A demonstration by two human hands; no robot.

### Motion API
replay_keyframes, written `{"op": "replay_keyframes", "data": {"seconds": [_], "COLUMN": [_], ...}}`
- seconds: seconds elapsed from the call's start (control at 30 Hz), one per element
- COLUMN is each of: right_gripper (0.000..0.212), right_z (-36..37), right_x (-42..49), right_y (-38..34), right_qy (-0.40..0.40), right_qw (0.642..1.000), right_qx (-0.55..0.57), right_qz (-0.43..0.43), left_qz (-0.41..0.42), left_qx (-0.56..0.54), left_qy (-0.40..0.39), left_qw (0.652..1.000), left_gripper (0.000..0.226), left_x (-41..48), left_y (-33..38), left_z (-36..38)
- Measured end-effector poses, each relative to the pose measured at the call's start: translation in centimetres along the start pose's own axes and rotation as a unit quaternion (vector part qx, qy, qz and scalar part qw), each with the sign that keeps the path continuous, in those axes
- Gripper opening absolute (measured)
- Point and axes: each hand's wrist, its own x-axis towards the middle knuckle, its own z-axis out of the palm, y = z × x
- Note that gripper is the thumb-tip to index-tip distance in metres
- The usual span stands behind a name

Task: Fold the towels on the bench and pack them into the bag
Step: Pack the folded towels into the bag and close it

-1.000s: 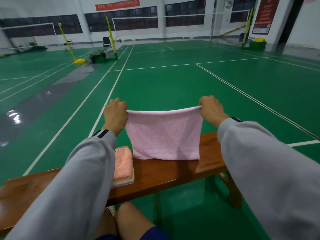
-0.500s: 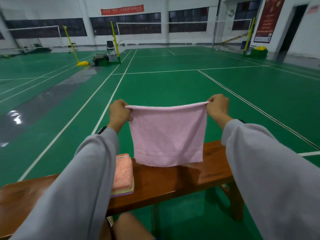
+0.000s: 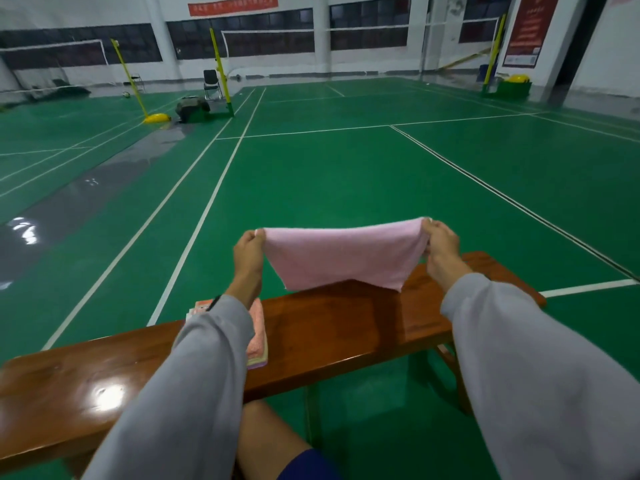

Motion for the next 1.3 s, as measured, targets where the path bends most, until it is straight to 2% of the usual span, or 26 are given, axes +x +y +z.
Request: {"op": "replay_keyframes", "data": {"seconds": [0.13, 0.27, 0.43, 0.53, 0.77, 1.0, 1.07, 1.13, 1.23, 1.3], "right_gripper": [0.018, 0.008, 0.01, 0.018, 0.024, 0.025, 0.031, 0.036, 0.045, 0.045], "right_z": [-2.8, -5.7, -7.6, -7.1, -5.0, -2.5, -2.3, -2.5, -2.9, -3.0], "right_x": [-2.0, -4.0, -4.5, -4.2, -1.6, 1.2, 1.6, 1.6, 0.9, 0.3], "right_y": [5.8, 9.2, 10.7, 10.1, 9.4, 10.1, 10.5, 11.5, 13.2, 13.7], "right_qy": [0.027, -0.026, -0.068, -0.076, -0.052, -0.001, 0.0, -0.022, -0.048, -0.042], "right_qw": [0.997, 0.974, 0.949, 0.94, 0.914, 0.908, 0.89, 0.858, 0.793, 0.764], "right_qx": [-0.044, -0.207, -0.295, -0.329, -0.402, -0.415, -0.454, -0.513, -0.605, -0.642], "right_qz": [0.051, 0.092, 0.092, 0.055, -0.024, -0.054, -0.047, -0.006, 0.053, 0.056], "left_qz": [-0.05, -0.073, -0.015, 0.027, 0.059, 0.016, -0.015, -0.047, -0.074, -0.088], "left_qx": [0.062, 0.198, 0.3, 0.309, 0.334, 0.312, 0.323, 0.381, 0.468, 0.485], "left_qy": [-0.022, -0.077, -0.07, -0.044, -0.017, 0.009, -0.013, -0.056, -0.101, -0.111], "left_qw": [0.997, 0.974, 0.951, 0.95, 0.94, 0.95, 0.946, 0.922, 0.875, 0.863], "left_gripper": [0.024, 0.028, 0.028, 0.025, 0.027, 0.024, 0.019, 0.019, 0.04, 0.046], "left_x": [-4.3, -7.9, -9.1, -8.9, -5.1, -1.8, -1.4, -1.4, -1.8, -2.0], "left_y": [-6.2, -11.9, -12.0, -10.6, -9.5, -11.3, -12.2, -13.6, -15.0, -15.4], "left_z": [-0.4, -2.2, -3.2, -2.9, -1.1, 0.8, 1.2, 1.5, 1.9, 2.3]}}
